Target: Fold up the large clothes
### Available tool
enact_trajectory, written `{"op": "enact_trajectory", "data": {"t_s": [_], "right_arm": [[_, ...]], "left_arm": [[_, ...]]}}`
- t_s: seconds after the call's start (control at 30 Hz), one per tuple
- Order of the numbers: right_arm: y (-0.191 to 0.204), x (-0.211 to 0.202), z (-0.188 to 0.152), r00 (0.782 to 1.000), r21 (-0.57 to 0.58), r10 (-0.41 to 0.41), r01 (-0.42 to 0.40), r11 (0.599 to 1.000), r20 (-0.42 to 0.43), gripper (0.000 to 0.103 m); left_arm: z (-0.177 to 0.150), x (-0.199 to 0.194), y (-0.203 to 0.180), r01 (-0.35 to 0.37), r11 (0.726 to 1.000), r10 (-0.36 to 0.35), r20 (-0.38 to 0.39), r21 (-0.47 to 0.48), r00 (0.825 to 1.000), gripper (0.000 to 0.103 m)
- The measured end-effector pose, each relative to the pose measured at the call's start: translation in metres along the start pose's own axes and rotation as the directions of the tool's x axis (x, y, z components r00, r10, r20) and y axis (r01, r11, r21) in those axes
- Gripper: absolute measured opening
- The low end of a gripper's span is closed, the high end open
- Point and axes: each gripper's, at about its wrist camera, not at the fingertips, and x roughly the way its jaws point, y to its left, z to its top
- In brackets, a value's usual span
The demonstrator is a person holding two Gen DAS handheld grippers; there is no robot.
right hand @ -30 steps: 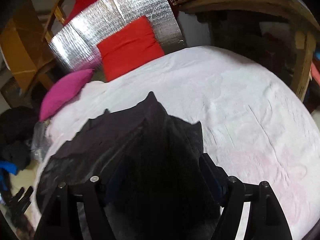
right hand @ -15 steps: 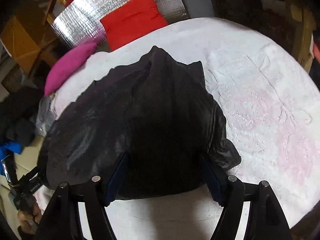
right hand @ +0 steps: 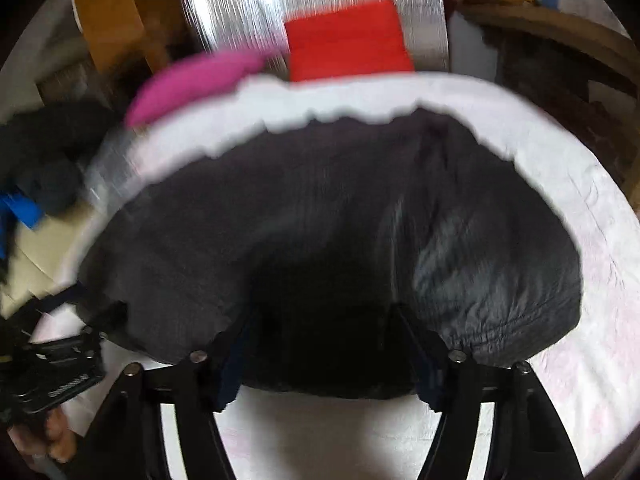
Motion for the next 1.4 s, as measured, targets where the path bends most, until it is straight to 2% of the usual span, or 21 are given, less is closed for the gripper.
{"op": "enact_trajectory", "data": {"t_s": [0.13, 0.27, 0.47, 0.53, 0.63, 0.77, 0.9, 1.0, 1.13, 1.23, 1.4], "right_arm": [[-0.003, -0.009, -0.002, 1.000, 0.037, 0.019, -0.020, 0.999, 0.025, 0.068], [-0.008, -0.032, -0.011, 0.993, 0.100, 0.043, -0.053, 0.994, 0.106, 0.069], [-0.003, -0.084, -0.027, 0.966, 0.116, -0.019, -0.011, 0.993, 0.257, 0.071], [-0.001, -0.109, -0.037, 0.950, 0.115, -0.042, 0.006, 0.993, 0.310, 0.073], [0.004, -0.141, -0.047, 0.932, 0.118, -0.081, 0.041, 0.992, 0.353, 0.075], [0.013, -0.185, -0.051, 0.921, 0.106, -0.120, 0.087, 0.991, 0.370, 0.075], [0.022, -0.233, -0.057, 0.900, 0.095, -0.158, 0.131, 0.987, 0.406, 0.077], [0.033, -0.268, -0.068, 0.881, 0.074, -0.165, 0.147, 0.986, 0.443, 0.078], [0.046, -0.306, -0.081, 0.874, 0.053, -0.137, 0.127, 0.990, 0.465, 0.079], [0.053, -0.325, -0.088, 0.870, 0.045, -0.115, 0.107, 0.993, 0.480, 0.079], [0.064, -0.350, -0.100, 0.870, 0.045, -0.093, 0.081, 0.996, 0.485, 0.079]], "left_arm": [[-0.001, -0.021, 0.004, 0.016, 1.000, -0.014, 0.060, -0.026, 0.998, 0.084], [-0.012, -0.046, 0.003, 0.006, 0.999, 0.000, 0.124, -0.048, 0.992, 0.084], [-0.023, -0.094, 0.008, 0.009, 0.995, 0.012, 0.207, -0.097, 0.978, 0.084], [-0.028, -0.115, 0.012, -0.004, 0.994, 0.031, 0.236, -0.113, 0.971, 0.084], [-0.035, -0.145, 0.018, -0.017, 0.990, 0.054, 0.271, -0.138, 0.961, 0.087], [-0.042, -0.183, 0.029, -0.003, 0.986, 0.055, 0.314, -0.164, 0.948, 0.088], [-0.054, -0.230, 0.036, -0.039, 0.981, 0.109, 0.377, -0.188, 0.920, 0.097], [-0.061, -0.261, 0.044, -0.016, 0.979, 0.102, 0.426, -0.202, 0.899, 0.097], [-0.073, -0.303, 0.052, -0.007, 0.977, 0.110, 0.473, -0.215, 0.874, 0.098], [-0.079, -0.323, 0.058, -0.012, 0.972, 0.128, 0.485, -0.234, 0.865, 0.100], [-0.090, -0.345, 0.066, -0.002, 0.966, 0.131, 0.482, -0.260, 0.866, 0.100]]}}
